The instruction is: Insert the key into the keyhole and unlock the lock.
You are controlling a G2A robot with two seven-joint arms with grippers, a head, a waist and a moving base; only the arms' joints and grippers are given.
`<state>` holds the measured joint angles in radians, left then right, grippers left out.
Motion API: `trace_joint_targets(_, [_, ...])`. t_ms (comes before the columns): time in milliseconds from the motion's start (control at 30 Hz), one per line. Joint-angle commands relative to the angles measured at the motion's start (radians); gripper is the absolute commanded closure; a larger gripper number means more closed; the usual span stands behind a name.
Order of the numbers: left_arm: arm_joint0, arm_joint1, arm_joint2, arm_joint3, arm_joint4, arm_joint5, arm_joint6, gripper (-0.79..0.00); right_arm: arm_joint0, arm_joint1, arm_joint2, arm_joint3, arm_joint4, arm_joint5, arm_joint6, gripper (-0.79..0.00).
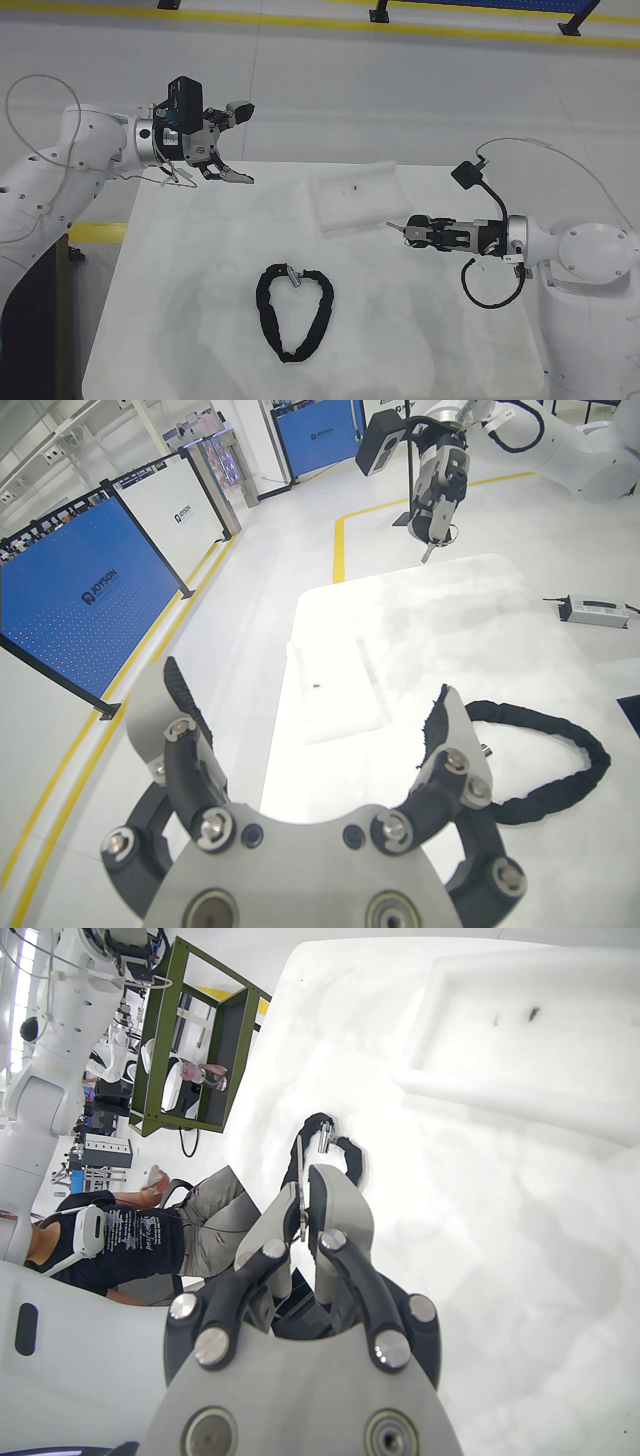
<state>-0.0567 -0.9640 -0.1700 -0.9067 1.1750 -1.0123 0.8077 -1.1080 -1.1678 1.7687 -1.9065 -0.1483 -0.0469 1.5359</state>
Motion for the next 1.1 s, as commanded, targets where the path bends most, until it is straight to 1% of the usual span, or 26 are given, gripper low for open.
trace_joint_targets(0, [0.000,0.000,0.000,0.000,0.000,0.000,0.000,-0.785,0.000,0.000,0.000,0.000,0.000,0.000,0.000,0.000])
trace_joint_targets(200, [0.000,0.000,0.000,0.000,0.000,0.000,0.000,-0.785,0.000,0.000,0.000,0.000,0.000,0.000,0.000,0.000])
trace_joint_targets(233, [0.006,0.000,-0.002,-0.002,0.001,0.016,-0.018,-0.785,0.000,0.000,0.000,0.000,0.000,0.000,0.000,0.000])
trace_joint_targets(400, [0.065,-0.014,-0.014,-0.032,-0.068,0.000,-0.126,-0.785,0.000,0.000,0.000,0.000,0.000,0.000,0.000,0.000])
trace_joint_targets(500, [0.101,-0.025,-0.003,-0.043,-0.077,0.000,-0.156,-0.785,0.000,0.000,0.000,0.000,0.000,0.000,0.000,0.000])
trace_joint_targets(633, [0.162,-0.041,0.000,-0.040,-0.065,0.000,-0.166,-0.785,0.000,0.000,0.000,0.000,0.000,0.000,0.000,0.000])
trace_joint_targets(733, [0.206,-0.057,0.000,-0.032,-0.033,0.000,-0.145,-0.785,0.000,0.000,0.000,0.000,0.000,0.000,0.000,0.000])
trace_joint_targets(900, [0.276,-0.089,0.000,0.010,0.133,0.008,-0.051,-0.785,0.000,0.000,0.000,0.000,0.000,0.000,0.000,0.000])
trace_joint_targets(967, [0.292,-0.100,0.000,0.024,0.178,0.000,-0.006,-0.785,0.000,0.000,0.000,0.000,0.000,0.000,0.000,0.000])
trace_joint_targets(1067, [0.312,-0.119,0.000,0.038,0.227,0.013,0.013,-0.785,0.000,0.000,0.000,0.000,0.000,0.000,0.000,0.000])
